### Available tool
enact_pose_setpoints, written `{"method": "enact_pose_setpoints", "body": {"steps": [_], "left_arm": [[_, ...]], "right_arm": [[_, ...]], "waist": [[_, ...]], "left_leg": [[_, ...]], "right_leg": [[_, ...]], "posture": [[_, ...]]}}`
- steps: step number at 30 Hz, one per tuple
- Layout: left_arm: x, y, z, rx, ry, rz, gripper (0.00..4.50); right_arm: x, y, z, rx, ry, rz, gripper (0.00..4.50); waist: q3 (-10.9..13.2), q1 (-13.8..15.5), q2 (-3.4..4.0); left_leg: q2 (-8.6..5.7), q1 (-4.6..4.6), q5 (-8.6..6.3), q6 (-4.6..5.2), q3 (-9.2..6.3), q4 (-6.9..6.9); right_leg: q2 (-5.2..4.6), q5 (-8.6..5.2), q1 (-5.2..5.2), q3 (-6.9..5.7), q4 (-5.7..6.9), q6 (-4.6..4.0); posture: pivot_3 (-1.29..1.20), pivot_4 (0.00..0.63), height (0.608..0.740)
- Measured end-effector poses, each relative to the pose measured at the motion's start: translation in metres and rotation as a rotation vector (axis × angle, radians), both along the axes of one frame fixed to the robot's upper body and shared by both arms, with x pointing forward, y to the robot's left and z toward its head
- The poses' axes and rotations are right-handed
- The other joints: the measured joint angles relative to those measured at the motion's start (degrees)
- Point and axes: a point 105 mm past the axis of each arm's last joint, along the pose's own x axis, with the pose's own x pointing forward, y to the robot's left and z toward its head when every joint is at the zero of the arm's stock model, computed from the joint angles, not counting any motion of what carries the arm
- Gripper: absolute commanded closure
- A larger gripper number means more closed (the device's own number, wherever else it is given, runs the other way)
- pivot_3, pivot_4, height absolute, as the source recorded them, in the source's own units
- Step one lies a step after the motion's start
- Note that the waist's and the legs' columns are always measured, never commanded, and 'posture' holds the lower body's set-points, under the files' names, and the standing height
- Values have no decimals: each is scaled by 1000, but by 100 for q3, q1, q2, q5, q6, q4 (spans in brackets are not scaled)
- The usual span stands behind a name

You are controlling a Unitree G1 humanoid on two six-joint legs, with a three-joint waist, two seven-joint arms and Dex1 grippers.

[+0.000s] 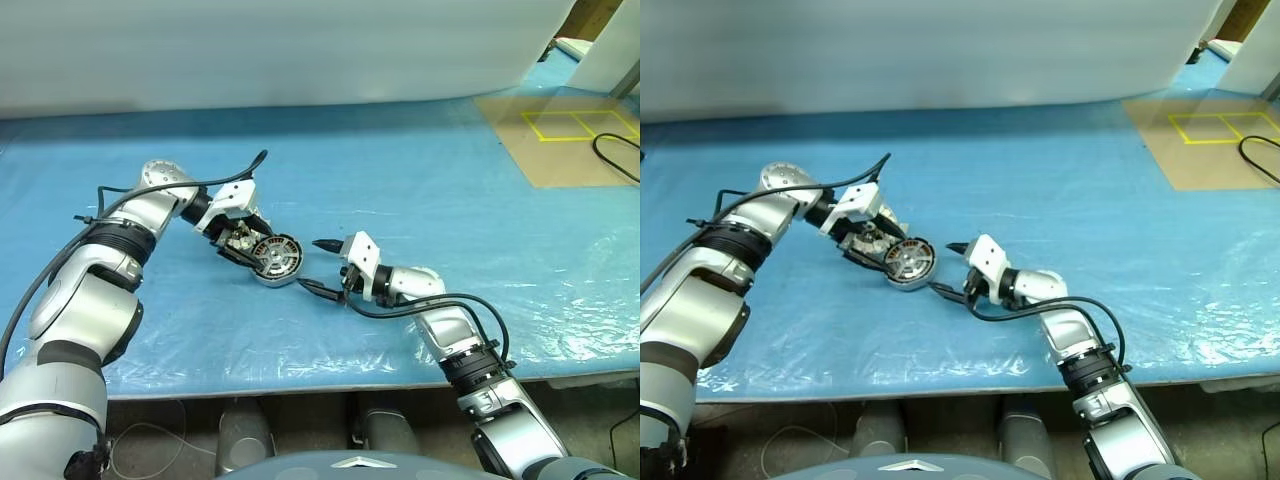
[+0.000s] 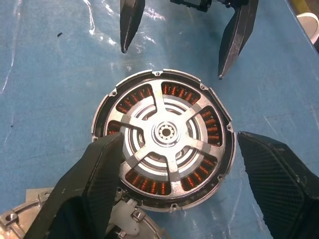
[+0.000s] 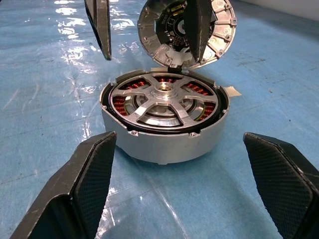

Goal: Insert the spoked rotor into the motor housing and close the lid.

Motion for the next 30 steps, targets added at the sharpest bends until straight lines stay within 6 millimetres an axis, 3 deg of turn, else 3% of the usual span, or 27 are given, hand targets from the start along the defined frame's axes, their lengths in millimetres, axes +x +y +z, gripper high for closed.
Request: {"method": "enact_pose_setpoints", "body": {"steps": [7, 8, 12, 19, 30], "left_arm": [[4, -9, 15, 4, -29, -21, 626], [3, -11, 14, 3, -28, -27, 794], [3, -18, 12, -8, -12, -37, 1845], [4, -24, 18, -73, 7, -12, 4336], [-1, -26, 11, -247, -38, 159, 4457]], "right_arm": [[0, 1, 0, 3, 0, 3, 186], [0, 1, 0, 3, 0, 4, 186], [0, 1, 0, 2, 0, 3, 186], [0, 1, 0, 2, 0, 0, 186], [1, 2, -1, 6, 3, -1, 186]], "waist": [[0, 0, 0], [0, 0, 0], [0, -7, 0], [0, -6, 0], [0, -37, 0]], "left_leg": [[-1, -1, 0, 0, 0, -2], [-1, -1, 0, 0, 0, -2], [0, -1, 0, 0, 0, -2], [-1, -3, 0, 0, 0, -2], [0, -7, 0, 0, -3, -6]], "right_leg": [[0, 0, 0, 1, -2, 0], [0, 0, 0, 1, -2, 0], [0, 0, 0, 2, -2, 0], [0, 0, 0, 2, -4, 0], [0, 0, -1, 0, -10, 0]], "posture": [[0, 150, 740], [0, 150, 740], [0, 150, 740], [0, 150, 740], [0, 150, 740]]}}
